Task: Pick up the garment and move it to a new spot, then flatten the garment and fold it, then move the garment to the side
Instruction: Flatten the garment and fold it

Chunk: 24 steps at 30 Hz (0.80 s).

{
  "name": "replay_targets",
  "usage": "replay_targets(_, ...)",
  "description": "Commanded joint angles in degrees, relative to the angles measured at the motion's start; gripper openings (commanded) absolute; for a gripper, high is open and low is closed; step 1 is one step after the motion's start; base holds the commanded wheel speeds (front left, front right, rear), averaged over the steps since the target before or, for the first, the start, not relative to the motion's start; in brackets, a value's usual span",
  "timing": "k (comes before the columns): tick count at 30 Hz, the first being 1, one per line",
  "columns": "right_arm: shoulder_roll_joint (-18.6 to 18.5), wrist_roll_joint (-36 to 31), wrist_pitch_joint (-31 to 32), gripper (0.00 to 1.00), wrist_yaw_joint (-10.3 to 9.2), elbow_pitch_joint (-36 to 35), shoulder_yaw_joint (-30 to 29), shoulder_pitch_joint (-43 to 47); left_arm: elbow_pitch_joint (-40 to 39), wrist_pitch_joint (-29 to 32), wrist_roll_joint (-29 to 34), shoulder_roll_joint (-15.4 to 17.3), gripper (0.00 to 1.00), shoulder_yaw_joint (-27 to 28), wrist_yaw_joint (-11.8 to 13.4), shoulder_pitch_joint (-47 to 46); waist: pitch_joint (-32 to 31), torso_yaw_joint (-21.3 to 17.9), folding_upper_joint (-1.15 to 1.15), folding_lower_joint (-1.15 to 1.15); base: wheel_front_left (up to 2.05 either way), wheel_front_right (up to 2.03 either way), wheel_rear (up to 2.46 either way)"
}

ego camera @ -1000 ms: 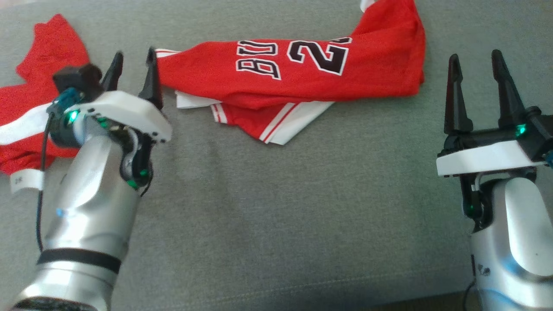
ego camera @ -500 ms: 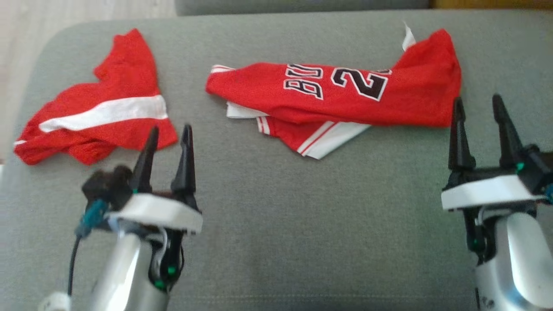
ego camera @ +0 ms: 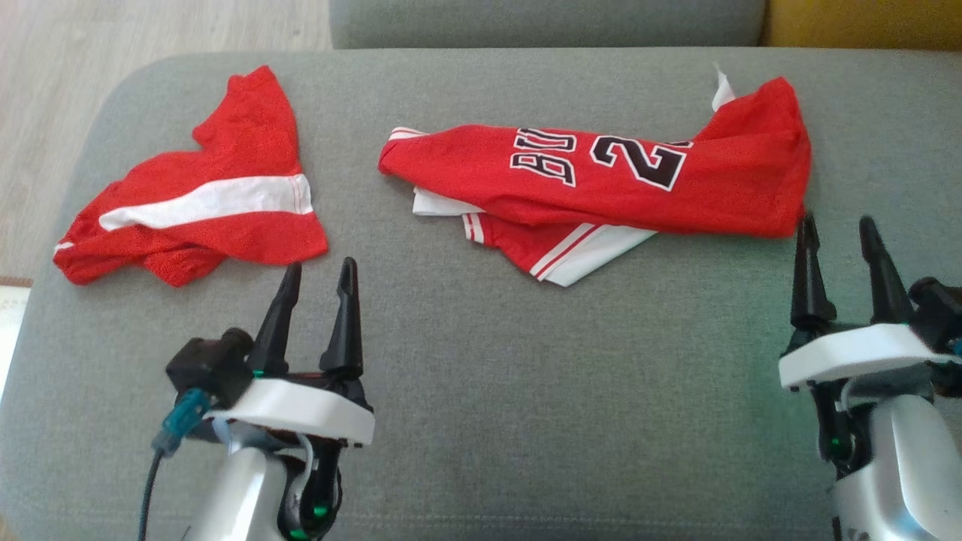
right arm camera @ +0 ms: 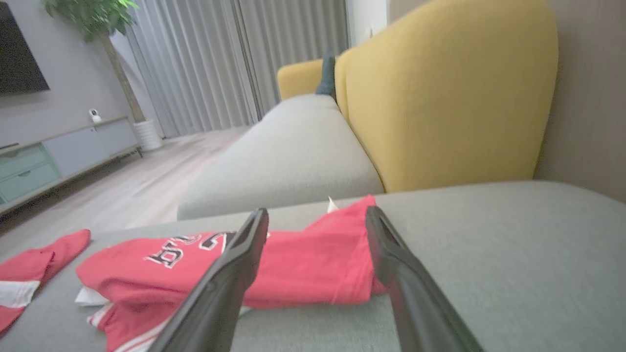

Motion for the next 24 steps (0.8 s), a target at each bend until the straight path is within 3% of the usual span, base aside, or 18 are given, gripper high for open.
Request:
replay_targets(1,-0.09,-0.08,1.22,1.0,-0.04,0.6,-0.11,-2.53,-1.81,-0.44,-0.56,0.15,1.0,1.12,0.67,-1.74,0.91,0.64,0.0,0.0,0.0,0.0,0.0)
replay_targets(5,-0.09,-1.0,2.72,1.0,-0.04,4.65,-2.65,-5.23,-1.71,-0.44,-4.26,0.15,1.0,0.66,1.08,-1.96,2.31,1.43,0.0,0.0,0.0,0.0,0.0)
replay_targets(13,-0.09,-6.77,4.6,1.0,-0.04,17.41,-8.46,-13.71,-1.62,-0.44,-4.99,0.14,1.0,-1.27,1.62,-4.99,7.54,4.34,0.0,0.0,0.0,0.0,0.0)
replay_targets(24,-0.09,-10.23,0.68,1.0,-0.04,28.92,-13.77,-20.36,-1.24,-0.45,-4.88,0.14,1.0,-1.92,1.94,-6.72,9.87,5.94,0.0,0.0,0.0,0.0,0.0)
